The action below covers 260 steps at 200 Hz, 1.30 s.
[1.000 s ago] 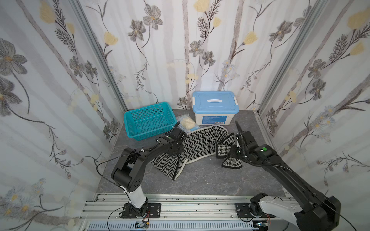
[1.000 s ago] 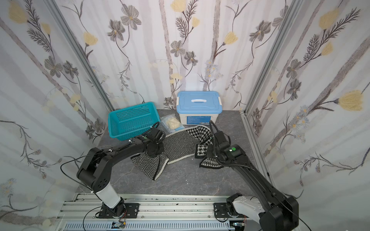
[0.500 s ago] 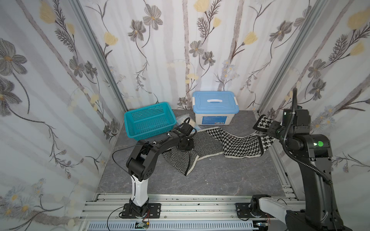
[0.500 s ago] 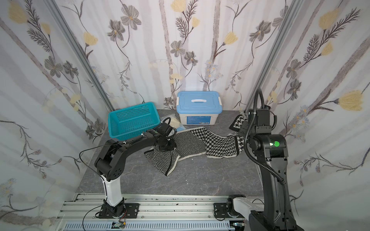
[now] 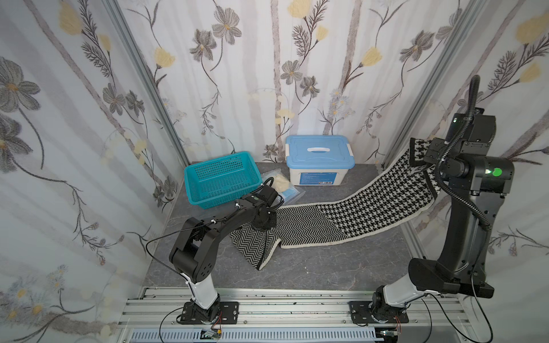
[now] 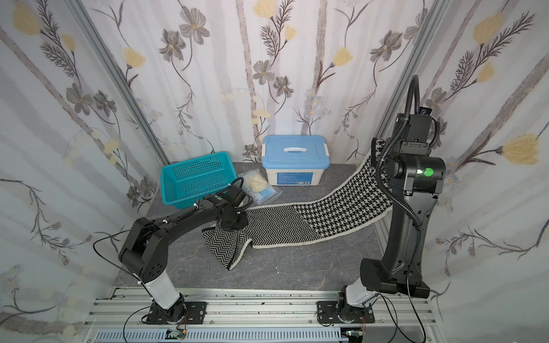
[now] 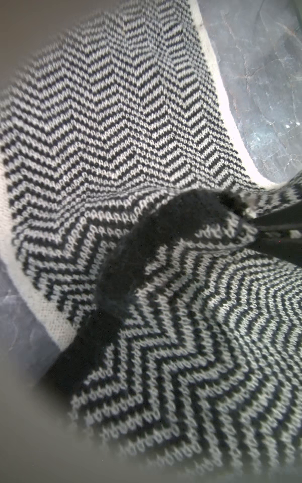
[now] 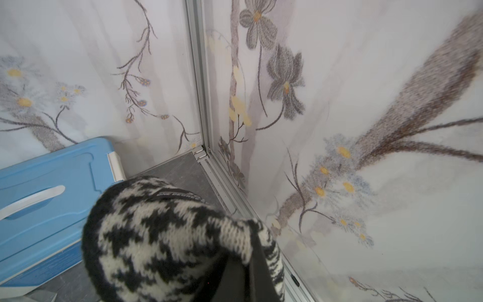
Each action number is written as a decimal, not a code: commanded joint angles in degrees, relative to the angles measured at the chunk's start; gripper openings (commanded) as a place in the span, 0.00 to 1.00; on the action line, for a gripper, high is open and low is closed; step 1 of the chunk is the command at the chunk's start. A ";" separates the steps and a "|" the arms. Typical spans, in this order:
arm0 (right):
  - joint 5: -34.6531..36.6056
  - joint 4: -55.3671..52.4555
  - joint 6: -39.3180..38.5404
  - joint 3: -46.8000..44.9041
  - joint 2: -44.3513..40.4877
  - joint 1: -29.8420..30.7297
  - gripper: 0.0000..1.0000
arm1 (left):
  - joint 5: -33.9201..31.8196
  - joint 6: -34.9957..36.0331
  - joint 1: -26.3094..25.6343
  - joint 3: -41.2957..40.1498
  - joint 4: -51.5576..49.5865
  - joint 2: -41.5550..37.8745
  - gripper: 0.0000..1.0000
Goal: Roll up the scarf and place it into the basket
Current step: Flatten out the scarf at the center of the board.
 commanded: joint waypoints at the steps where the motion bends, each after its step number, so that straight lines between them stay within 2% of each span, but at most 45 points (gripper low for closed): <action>1: 2.93 0.53 -1.75 2.30 0.27 -1.75 0.00 | 2.79 4.62 0.79 0.72 -1.06 -0.84 0.14; 28: 2.97 -0.20 -1.12 0.44 -1.67 -3.43 0.00 | 4.04 5.32 2.85 1.45 -1.87 0.90 0.16; 40: 2.02 -0.42 -0.72 -0.76 -2.32 -3.44 0.00 | 4.62 5.01 3.81 0.54 -1.07 1.64 0.19; 82: 0.44 -2.50 -0.42 -5.77 -4.82 -1.92 0.00 | 6.38 4.13 4.22 -2.48 2.48 2.18 0.20; 117: 1.08 -1.04 0.33 -18.01 -10.15 4.10 0.00 | 7.07 2.86 4.14 -3.19 4.14 0.44 0.21; 139: 0.28 1.27 3.69 -26.85 -13.05 8.91 0.00 | 8.07 2.45 4.23 -2.96 3.94 -0.77 0.27; 157: -1.45 2.81 7.10 -32.84 -14.22 12.41 0.00 | 8.07 2.33 4.27 -3.12 3.05 -1.35 0.20; 173: -1.97 4.11 8.57 -35.86 -14.16 15.68 0.00 | 7.96 2.58 4.17 -3.33 2.23 -1.37 0.19; 193: -2.53 4.27 9.89 -36.36 -13.19 18.12 0.00 | 7.06 2.32 4.14 -4.18 3.20 -1.23 0.22; 221: -4.45 3.81 11.58 -36.81 -13.21 19.79 0.00 | 4.85 1.08 3.48 -2.15 4.17 0.72 0.40; 260: -8.94 3.63 15.18 -44.55 -17.49 20.81 0.00 | -2.36 0.86 -0.56 2.84 1.07 3.69 0.39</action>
